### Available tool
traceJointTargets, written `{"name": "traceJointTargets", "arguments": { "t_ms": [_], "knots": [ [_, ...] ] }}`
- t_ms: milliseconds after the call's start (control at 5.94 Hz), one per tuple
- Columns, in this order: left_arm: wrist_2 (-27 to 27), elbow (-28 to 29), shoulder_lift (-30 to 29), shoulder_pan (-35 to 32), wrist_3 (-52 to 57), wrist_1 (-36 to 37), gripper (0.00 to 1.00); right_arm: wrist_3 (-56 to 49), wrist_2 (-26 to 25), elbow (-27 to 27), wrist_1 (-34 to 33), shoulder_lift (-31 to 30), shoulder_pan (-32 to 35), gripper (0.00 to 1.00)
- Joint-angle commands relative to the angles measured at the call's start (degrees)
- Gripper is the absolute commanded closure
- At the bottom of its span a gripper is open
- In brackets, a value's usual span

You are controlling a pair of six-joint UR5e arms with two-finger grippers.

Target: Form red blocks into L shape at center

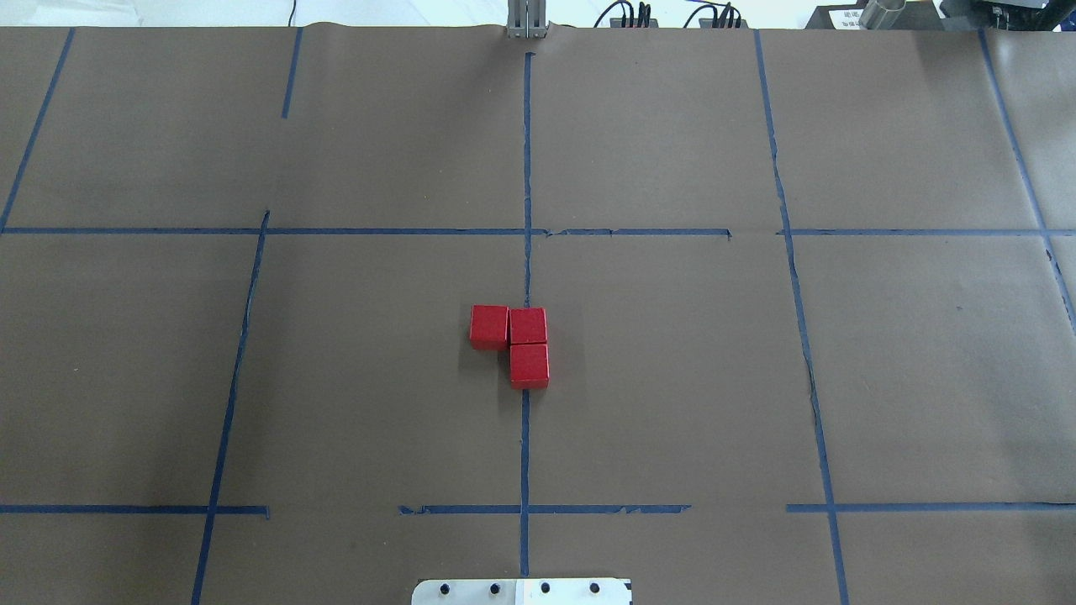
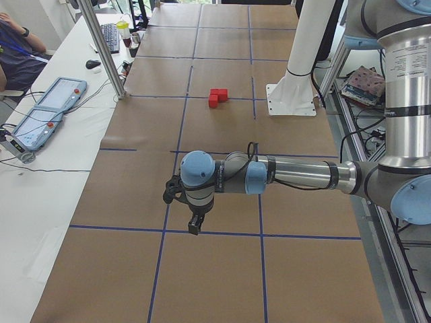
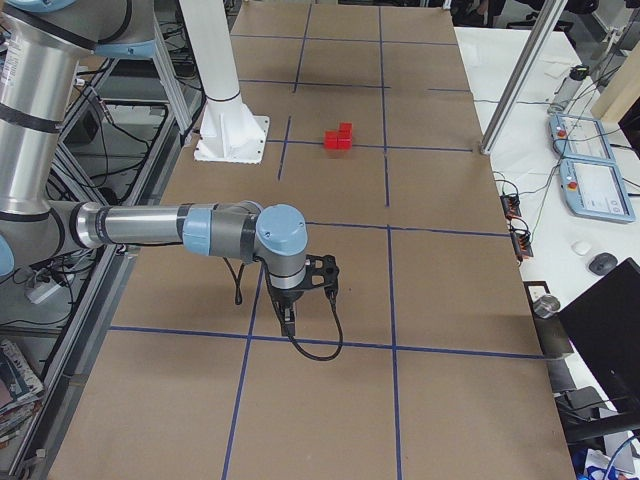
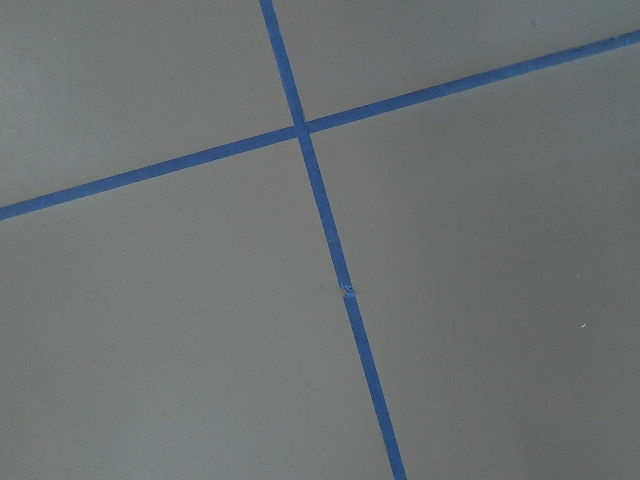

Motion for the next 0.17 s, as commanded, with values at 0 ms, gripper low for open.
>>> {"name": "traceJointTargets", "arguments": {
  "t_ms": [0],
  "knots": [
    [0.00,-0.05,0.03,-0.01,0.00,0.00,0.00,-0.02,0.01,0.00,0.00,0.00,0.00,0.00]
  ]
}}
